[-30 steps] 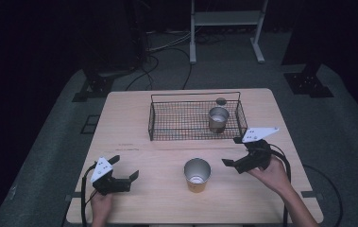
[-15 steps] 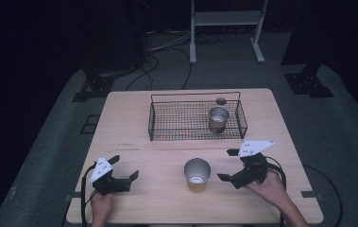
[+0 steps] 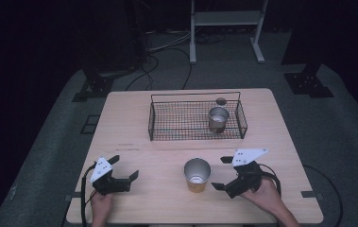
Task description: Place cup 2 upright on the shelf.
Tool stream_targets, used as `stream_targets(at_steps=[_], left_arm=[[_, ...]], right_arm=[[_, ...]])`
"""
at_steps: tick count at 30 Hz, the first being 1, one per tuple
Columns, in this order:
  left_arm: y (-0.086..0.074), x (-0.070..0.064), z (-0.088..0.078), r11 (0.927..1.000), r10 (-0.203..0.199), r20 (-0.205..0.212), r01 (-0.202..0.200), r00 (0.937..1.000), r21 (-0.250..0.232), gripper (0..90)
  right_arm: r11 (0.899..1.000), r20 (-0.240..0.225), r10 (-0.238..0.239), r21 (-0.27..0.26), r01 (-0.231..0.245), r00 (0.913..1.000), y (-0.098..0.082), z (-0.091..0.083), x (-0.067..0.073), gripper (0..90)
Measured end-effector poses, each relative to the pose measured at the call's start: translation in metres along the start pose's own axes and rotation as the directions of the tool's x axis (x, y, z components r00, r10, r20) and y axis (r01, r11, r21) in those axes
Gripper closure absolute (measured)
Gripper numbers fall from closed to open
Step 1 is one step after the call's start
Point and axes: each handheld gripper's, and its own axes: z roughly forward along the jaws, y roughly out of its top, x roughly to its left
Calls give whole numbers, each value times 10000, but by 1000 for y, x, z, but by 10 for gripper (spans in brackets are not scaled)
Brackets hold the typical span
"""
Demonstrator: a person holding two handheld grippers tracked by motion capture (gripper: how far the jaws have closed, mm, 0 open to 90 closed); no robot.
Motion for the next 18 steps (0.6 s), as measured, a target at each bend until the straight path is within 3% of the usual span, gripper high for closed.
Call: stream_targets(at_steps=[18], left_arm=[[0, 0, 0, 10000, 9, 0, -9, 10000, -8, 0]], right_arm=[[9997, -210, -51, 248, 56, 9998, 2, 28, 9, 54]])
